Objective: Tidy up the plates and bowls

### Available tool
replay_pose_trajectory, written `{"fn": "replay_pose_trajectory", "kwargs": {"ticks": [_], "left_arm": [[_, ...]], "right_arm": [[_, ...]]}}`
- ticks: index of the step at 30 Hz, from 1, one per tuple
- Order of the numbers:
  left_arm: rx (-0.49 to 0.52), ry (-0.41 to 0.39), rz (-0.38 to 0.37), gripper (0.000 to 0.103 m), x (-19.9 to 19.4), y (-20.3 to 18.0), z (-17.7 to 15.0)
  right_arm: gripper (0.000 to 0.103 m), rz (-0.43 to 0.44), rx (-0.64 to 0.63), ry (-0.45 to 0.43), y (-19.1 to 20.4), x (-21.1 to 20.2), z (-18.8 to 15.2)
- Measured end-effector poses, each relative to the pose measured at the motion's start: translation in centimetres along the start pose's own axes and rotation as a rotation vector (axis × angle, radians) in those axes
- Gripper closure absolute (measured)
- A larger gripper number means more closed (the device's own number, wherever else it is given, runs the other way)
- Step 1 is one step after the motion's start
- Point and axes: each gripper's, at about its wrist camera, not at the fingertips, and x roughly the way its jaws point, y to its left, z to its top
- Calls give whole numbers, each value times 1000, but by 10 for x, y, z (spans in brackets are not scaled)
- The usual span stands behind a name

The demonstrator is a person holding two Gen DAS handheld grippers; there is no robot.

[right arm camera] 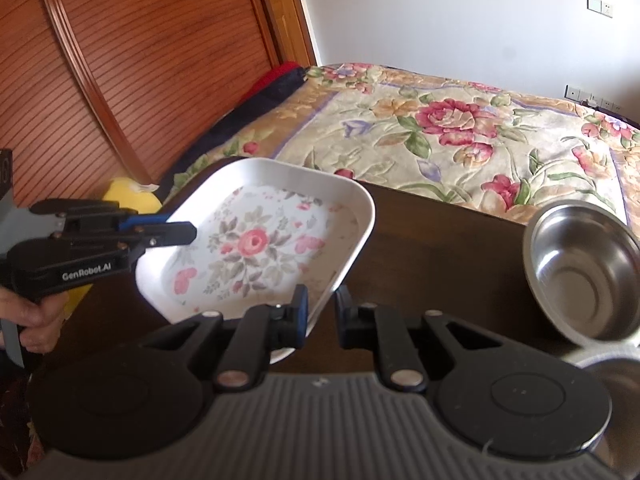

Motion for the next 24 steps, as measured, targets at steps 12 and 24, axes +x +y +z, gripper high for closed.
{"fn": "replay_pose_trajectory", "kwargs": {"ticks": [12,24], "left_arm": [[17,-17,-27,90,-49,-40,-24],[44,-25,-37,90,-84,-70,-43]], "right_arm": [[87,-3,5,-49,9,-49,-32],[87,3,8,-76,13,-80,-61]]}}
